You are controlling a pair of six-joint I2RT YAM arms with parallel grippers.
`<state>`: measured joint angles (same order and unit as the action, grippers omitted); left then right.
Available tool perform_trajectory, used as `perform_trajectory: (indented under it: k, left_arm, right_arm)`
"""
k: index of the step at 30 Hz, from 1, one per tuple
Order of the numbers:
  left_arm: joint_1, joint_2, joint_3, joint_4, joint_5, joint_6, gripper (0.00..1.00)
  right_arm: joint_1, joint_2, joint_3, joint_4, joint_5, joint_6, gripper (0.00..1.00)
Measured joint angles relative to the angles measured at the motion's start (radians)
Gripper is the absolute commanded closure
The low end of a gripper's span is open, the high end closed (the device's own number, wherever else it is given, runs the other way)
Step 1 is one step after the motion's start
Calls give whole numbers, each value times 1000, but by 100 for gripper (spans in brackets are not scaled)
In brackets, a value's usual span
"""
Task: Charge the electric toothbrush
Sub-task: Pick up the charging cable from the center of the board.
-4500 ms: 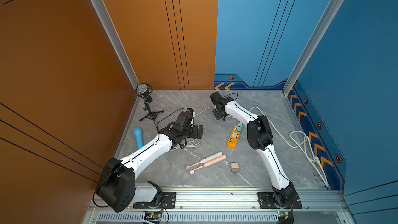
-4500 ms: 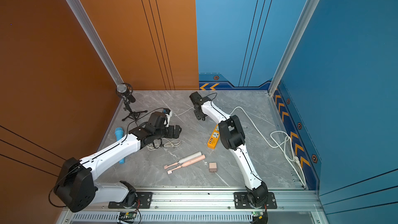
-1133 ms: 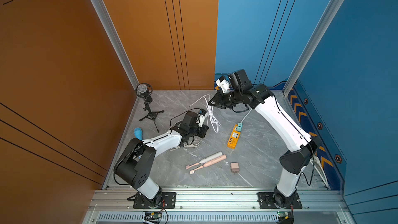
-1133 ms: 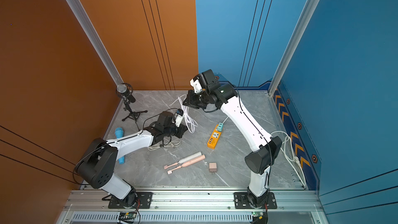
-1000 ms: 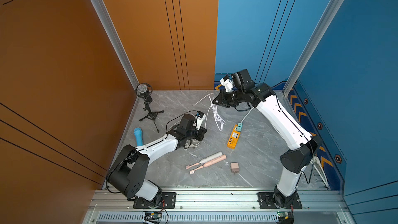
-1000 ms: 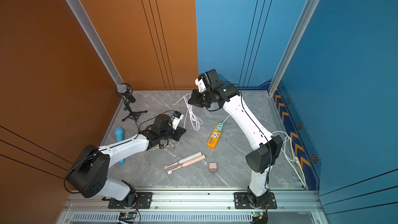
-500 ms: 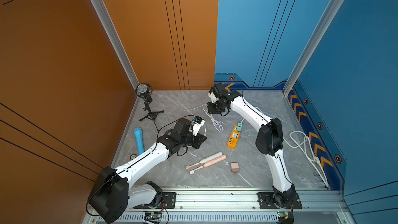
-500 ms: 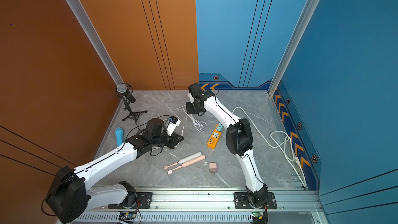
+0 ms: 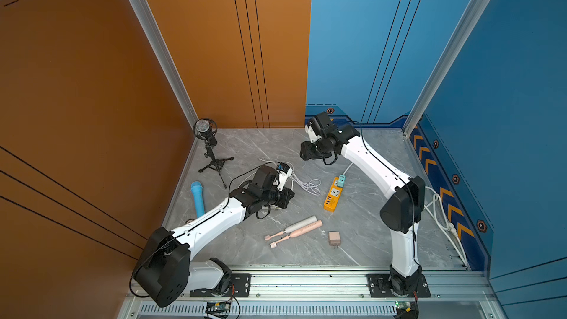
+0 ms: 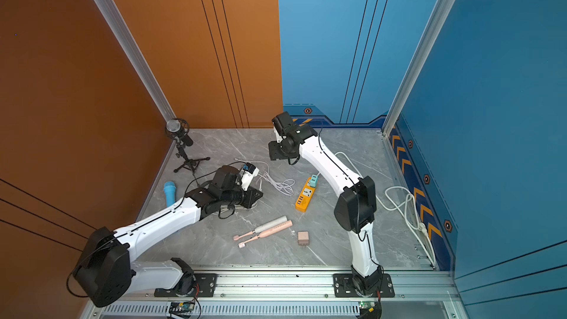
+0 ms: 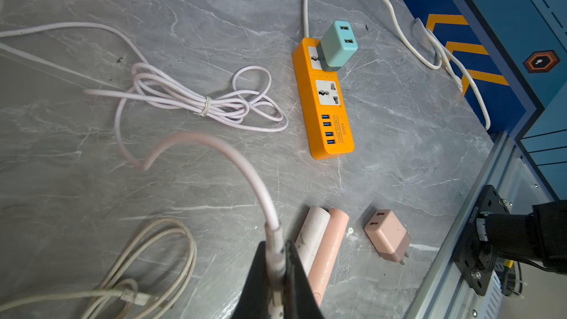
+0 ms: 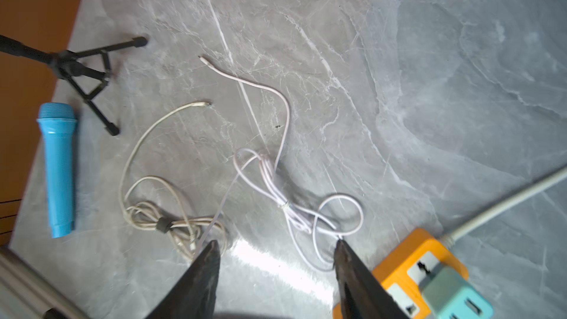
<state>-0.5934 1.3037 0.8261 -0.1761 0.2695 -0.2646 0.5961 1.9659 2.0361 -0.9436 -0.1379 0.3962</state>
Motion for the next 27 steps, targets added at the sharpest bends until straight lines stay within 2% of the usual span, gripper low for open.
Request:
perform_trajectory:
  k: [5,9,14,20,27]
  left_arm:
    - [-54,0,23,0,-64,44,100]
    - [-71,-2,32,-27,-107,75,100]
    - [-84,-3,32,-45,-150,108,100]
    - [-102,-13,32,-25,-187,131,100]
    - [-101,-13,32,-34,-243,131,100]
  right_arm:
    - [36,-154,-133,33,-116,157,45]
    - [87,-156,-217,101,-155,279,49]
    - [78,-156,-331,157,-151,385,52]
    - [94,-156,-428,229,-193,473,57]
    - [113,-162,-464,302,-219,529,69]
